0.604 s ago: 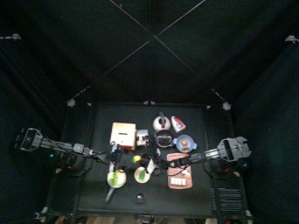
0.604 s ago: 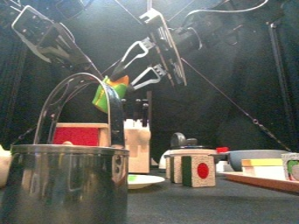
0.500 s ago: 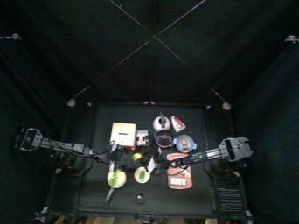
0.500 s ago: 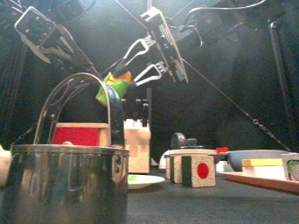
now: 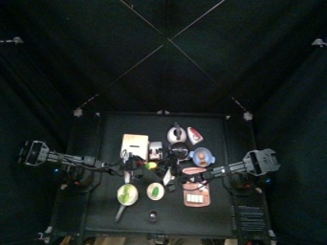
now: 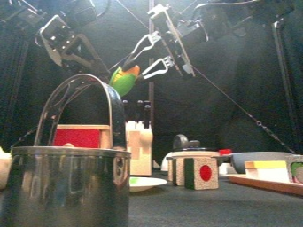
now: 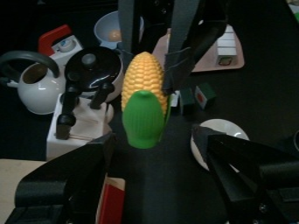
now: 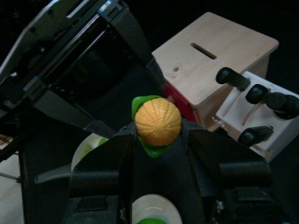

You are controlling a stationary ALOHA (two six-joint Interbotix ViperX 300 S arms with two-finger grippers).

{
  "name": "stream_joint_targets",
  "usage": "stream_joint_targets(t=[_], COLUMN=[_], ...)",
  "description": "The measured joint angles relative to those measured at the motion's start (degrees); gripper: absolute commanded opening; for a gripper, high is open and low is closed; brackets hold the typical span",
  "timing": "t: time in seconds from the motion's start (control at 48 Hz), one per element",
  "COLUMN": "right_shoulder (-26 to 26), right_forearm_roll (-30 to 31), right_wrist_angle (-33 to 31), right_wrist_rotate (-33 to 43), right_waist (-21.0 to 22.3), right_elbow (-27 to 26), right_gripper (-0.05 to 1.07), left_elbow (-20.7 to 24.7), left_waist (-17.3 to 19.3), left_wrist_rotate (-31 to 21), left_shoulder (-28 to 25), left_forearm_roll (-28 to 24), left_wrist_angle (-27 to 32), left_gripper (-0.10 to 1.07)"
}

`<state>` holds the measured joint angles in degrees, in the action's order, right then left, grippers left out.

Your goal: Remove corn husk

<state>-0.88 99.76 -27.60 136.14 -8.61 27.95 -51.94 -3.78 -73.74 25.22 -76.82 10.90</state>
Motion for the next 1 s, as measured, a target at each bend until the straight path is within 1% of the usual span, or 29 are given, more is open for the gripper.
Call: stream_joint_targets(t=[0.229, 0.479, 0.646, 0.75, 0.938, 1.0], right_shoulder=[0.0, 0.0, -0.7, -1.1, -1.1, -1.1], right_forearm_roll=[0.0, 0.1, 0.2, 0.1, 0.1, 0.1], right_wrist_angle=[0.0, 0.5, 0.9, 1.1, 1.1, 1.1], right_wrist_rotate=[0.1, 0.1, 0.0, 0.0, 0.0, 0.1], right_waist=[-0.3, -0.7, -0.9, -1.0, -0.9, -0.9], right_elbow=[0.0, 0.1, 0.0, 0.0, 0.0, 0.0], right_gripper=[0.60, 0.60, 0.60, 0.60, 0.60, 0.60], left_elbow=[0.6, 1.0, 1.8, 2.2, 2.3, 2.3], left_waist=[0.0, -0.4, -0.7, -0.7, -0.9, -1.0], left_wrist_rotate=[-0.2, -0.2, -0.3, -0.3, -0.3, -0.3], left_shoulder=[-0.2, -1.3, -2.0, -2.5, -2.9, -2.9], left_forearm_roll=[-1.0, -4.7, -5.3, -5.4, -5.4, -5.4], left_wrist_angle=[0.8, -0.3, -0.3, -0.4, -0.6, -0.6], left_gripper=[1.02, 1.02, 1.00, 0.96, 0.84, 0.82])
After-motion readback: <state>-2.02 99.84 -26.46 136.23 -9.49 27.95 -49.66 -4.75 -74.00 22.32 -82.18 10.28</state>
